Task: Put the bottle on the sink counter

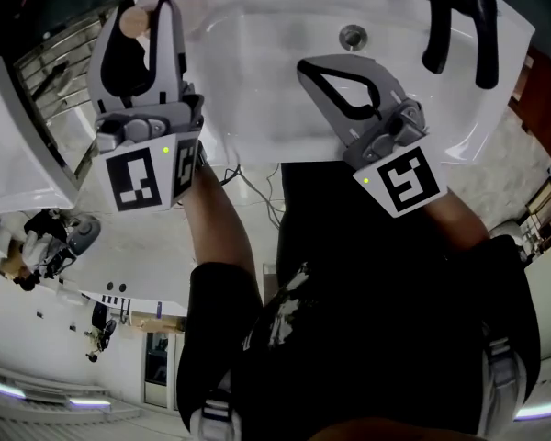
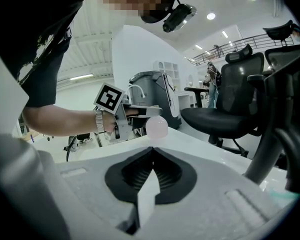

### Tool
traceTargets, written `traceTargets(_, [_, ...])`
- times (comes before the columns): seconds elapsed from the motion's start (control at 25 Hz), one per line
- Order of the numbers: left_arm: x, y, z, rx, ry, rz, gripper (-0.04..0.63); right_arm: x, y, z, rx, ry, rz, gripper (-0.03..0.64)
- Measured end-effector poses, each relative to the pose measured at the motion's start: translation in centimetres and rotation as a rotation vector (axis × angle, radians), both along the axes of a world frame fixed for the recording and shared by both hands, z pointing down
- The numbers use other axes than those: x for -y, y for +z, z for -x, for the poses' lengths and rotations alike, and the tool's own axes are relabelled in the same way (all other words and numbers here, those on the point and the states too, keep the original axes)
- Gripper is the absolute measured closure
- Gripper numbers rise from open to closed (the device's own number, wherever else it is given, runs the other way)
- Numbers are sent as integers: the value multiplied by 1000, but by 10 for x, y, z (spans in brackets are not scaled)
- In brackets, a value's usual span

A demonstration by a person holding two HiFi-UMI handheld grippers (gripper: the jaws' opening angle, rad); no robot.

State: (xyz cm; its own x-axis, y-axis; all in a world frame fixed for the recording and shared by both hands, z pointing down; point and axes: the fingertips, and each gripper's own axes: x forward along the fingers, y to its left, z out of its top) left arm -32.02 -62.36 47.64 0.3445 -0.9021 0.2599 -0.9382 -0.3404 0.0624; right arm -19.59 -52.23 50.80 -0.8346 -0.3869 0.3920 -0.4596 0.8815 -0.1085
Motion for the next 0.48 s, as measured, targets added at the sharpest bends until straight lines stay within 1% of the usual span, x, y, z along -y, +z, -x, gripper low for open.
traceTargets(0.12, [15,4,3,14,-20,-14,445,11,0,-8,-6,1,13,621])
traceTargets(0.32, [31,7,5,79,-6,-32,445,18,-2,-9,-2,-5,-3,621])
traceTargets(0.48, [35,17,1,90,6,-34,445,16,5,-15,-1,12,7,621])
